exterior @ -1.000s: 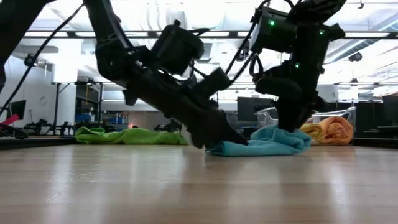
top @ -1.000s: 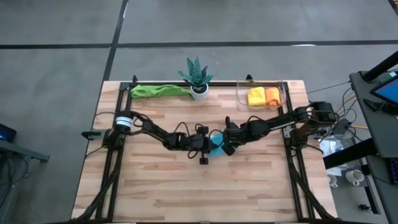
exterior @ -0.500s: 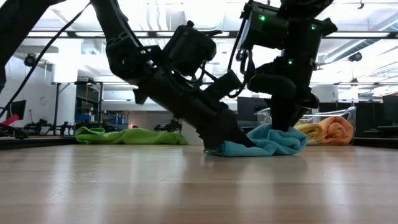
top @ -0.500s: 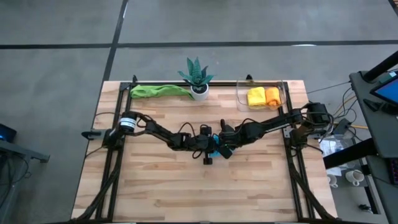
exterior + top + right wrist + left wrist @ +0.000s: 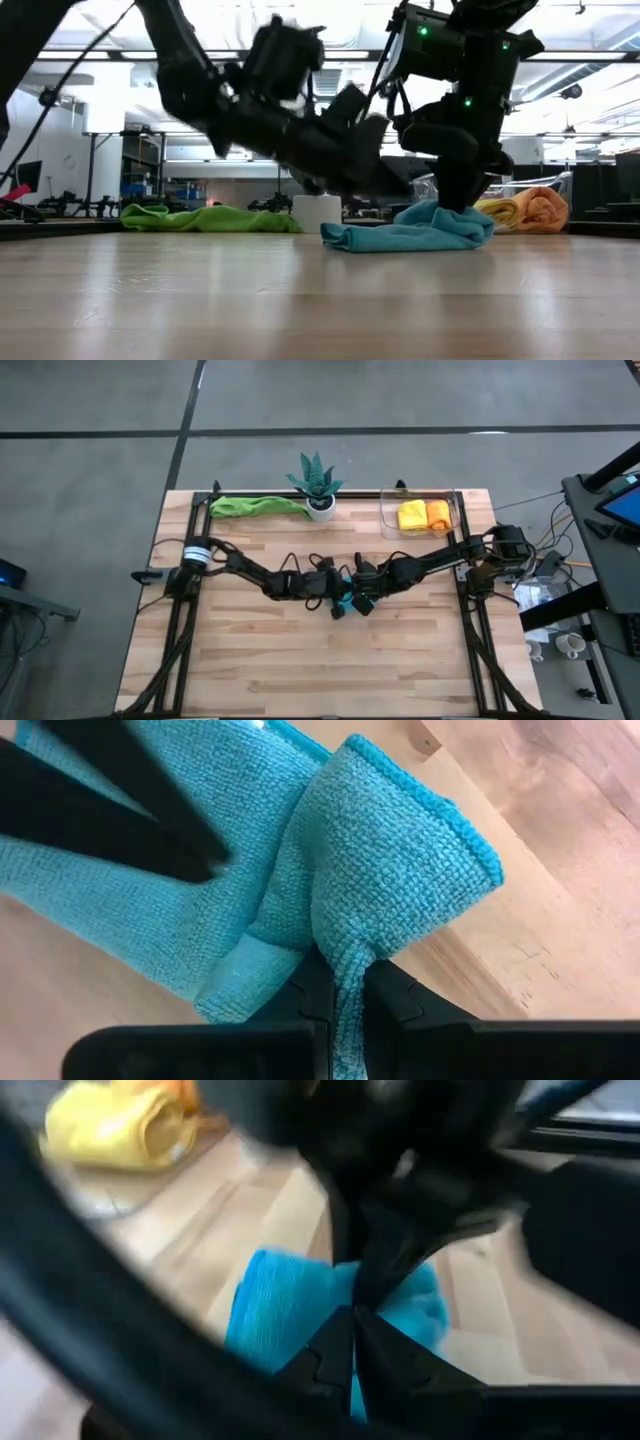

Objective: Roll microfiber towels into tight, uniform cylinder then place into a basket
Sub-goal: Roll the blue microfiber cloth

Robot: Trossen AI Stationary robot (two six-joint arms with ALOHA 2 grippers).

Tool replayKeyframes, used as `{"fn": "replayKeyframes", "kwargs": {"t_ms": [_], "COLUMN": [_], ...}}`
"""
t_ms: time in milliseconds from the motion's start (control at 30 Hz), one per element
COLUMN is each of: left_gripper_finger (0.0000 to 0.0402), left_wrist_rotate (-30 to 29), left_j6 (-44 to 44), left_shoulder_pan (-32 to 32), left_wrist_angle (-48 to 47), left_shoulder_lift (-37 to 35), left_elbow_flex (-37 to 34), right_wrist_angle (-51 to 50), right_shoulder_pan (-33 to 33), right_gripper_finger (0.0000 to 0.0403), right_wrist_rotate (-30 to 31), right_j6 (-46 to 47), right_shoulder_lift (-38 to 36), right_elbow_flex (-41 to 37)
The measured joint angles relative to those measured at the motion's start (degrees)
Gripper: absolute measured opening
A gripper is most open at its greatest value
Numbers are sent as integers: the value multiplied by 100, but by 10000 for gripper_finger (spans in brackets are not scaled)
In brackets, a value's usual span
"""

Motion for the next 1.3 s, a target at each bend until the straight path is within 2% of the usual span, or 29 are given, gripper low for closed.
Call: {"fn": "replayKeyframes", "kwargs": {"t_ms": [233,500,900,1300], "left_gripper_finger": [0,0,0,0], "left_wrist_rotate": [5,136,86,62], "left_j6": [-657,-1027,-1143,-1139], "left_shoulder_pan": [31,40,33,31], "left_wrist_angle": [778,782,893,1017], "left_shoulder_lift": [732,945,1070,1322], "left_elbow_flex": [270,323,311,383], "right_wrist_angle": [-66,-20,88,166], "right_shoulder_pan": [-2,0,24,69], "right_gripper_finger": [13,13,13,13], "right_wrist_rotate": [62,60,-102,-135], "right_j6": [7,-99,-592,-611], "right_shoulder_lift": [0,-2,-11,-11], "right_elbow_flex": [-38,-34,161,190]}}
